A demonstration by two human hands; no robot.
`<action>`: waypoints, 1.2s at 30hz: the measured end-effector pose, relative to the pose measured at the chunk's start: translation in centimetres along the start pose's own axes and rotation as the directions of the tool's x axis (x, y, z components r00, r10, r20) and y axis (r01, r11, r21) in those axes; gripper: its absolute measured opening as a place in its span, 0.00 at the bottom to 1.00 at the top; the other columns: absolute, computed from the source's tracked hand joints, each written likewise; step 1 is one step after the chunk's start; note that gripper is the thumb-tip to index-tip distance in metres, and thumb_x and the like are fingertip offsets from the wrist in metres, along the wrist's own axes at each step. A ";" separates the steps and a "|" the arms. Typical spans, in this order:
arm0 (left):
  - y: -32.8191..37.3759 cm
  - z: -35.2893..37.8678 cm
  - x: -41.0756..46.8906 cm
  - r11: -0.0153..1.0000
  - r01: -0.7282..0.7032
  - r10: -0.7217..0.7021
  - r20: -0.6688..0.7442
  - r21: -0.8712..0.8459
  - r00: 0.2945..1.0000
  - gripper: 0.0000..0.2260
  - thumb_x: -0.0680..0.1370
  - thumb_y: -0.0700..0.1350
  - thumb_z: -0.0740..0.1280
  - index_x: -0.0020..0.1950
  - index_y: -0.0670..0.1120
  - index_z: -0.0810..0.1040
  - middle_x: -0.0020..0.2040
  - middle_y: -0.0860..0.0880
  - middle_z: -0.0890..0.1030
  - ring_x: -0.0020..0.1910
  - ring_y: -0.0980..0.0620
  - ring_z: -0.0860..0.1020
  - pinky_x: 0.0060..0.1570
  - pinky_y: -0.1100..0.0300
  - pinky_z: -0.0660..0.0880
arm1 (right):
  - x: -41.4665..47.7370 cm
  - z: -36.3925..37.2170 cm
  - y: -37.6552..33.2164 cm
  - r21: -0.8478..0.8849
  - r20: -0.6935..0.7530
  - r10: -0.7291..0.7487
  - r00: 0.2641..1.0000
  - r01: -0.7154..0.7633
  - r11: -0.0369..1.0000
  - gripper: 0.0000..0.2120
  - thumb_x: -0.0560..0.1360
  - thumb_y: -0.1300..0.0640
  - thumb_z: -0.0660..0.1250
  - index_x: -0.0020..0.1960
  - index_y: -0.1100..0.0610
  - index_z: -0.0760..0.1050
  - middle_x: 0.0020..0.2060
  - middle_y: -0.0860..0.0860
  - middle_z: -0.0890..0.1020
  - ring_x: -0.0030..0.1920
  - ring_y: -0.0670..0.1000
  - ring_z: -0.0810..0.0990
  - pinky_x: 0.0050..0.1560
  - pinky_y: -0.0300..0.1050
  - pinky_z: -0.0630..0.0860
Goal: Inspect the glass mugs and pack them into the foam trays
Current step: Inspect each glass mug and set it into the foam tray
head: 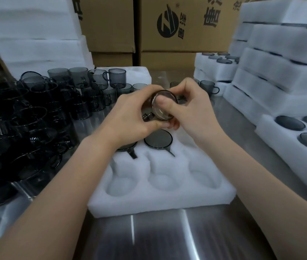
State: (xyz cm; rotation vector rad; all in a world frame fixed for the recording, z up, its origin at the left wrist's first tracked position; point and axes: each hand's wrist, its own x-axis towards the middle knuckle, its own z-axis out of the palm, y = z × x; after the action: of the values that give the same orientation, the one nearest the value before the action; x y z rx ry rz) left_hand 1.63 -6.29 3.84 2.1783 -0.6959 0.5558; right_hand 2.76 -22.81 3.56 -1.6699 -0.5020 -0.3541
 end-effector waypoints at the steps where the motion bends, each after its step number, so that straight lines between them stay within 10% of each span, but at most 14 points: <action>1: 0.0 0.0 0.0 1.000 -0.001 0.001 -0.014 -0.011 1.000 0.26 0.67 0.50 0.79 0.63 0.49 0.76 0.52 0.57 0.82 0.52 0.63 0.79 0.54 0.67 0.74 | 0.1 0.1 -0.1 -0.006 -0.023 -0.016 1.000 0.016 1.000 0.13 0.75 0.56 0.73 0.40 0.54 0.69 0.31 0.44 0.80 0.20 0.50 0.76 0.19 0.39 0.70; 8: -0.4 -0.2 -0.1 0.994 0.061 -0.072 -0.124 -0.087 0.990 0.27 0.64 0.51 0.78 0.61 0.58 0.75 0.53 0.64 0.79 0.55 0.66 0.77 0.59 0.68 0.72 | 1.2 0.5 -0.4 0.202 0.055 0.168 0.984 -0.176 0.963 0.10 0.83 0.58 0.60 0.44 0.60 0.71 0.27 0.52 0.80 0.22 0.52 0.78 0.22 0.42 0.76; 18: -0.8 -0.7 -0.3 0.928 0.053 -0.142 -0.219 -0.369 0.965 0.23 0.70 0.52 0.73 0.59 0.52 0.65 0.50 0.62 0.78 0.51 0.57 0.79 0.55 0.54 0.77 | 2.3 0.1 0.4 0.296 0.320 0.182 0.930 -0.280 0.913 0.18 0.82 0.54 0.61 0.71 0.54 0.71 0.65 0.58 0.76 0.52 0.54 0.81 0.48 0.51 0.80; 21: -0.6 -0.8 -0.2 0.910 0.082 -0.147 -0.130 -0.407 0.981 0.19 0.70 0.56 0.70 0.57 0.52 0.71 0.51 0.54 0.79 0.51 0.54 0.79 0.52 0.54 0.75 | 1.9 -0.1 0.4 0.345 0.416 0.073 0.907 -0.231 0.910 0.20 0.80 0.54 0.62 0.71 0.48 0.68 0.64 0.56 0.77 0.61 0.53 0.79 0.61 0.57 0.77; 29: -0.2 -1.3 -0.2 0.881 0.206 -0.229 -0.003 -0.426 0.973 0.35 0.64 0.54 0.77 0.69 0.53 0.71 0.53 0.52 0.77 0.49 0.57 0.79 0.52 0.64 0.77 | 1.1 0.6 -0.6 0.315 0.294 0.130 0.947 -0.225 0.922 0.12 0.82 0.54 0.59 0.63 0.56 0.75 0.52 0.57 0.83 0.46 0.56 0.84 0.43 0.52 0.82; 36: 0.5 -0.7 -0.8 0.975 0.120 -0.154 -0.181 -0.189 0.971 0.25 0.62 0.53 0.79 0.56 0.64 0.74 0.48 0.65 0.81 0.50 0.64 0.79 0.56 0.62 0.76 | 0.9 0.9 -1.0 0.172 0.240 0.182 0.953 -0.227 0.959 0.19 0.84 0.47 0.53 0.68 0.57 0.70 0.57 0.62 0.81 0.46 0.60 0.81 0.42 0.53 0.80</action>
State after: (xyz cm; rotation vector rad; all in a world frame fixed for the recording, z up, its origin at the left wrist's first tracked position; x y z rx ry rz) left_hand 0.61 -5.77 4.08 1.9576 -0.4663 0.6009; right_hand 2.97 -21.72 4.67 -1.5571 -0.5052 0.0373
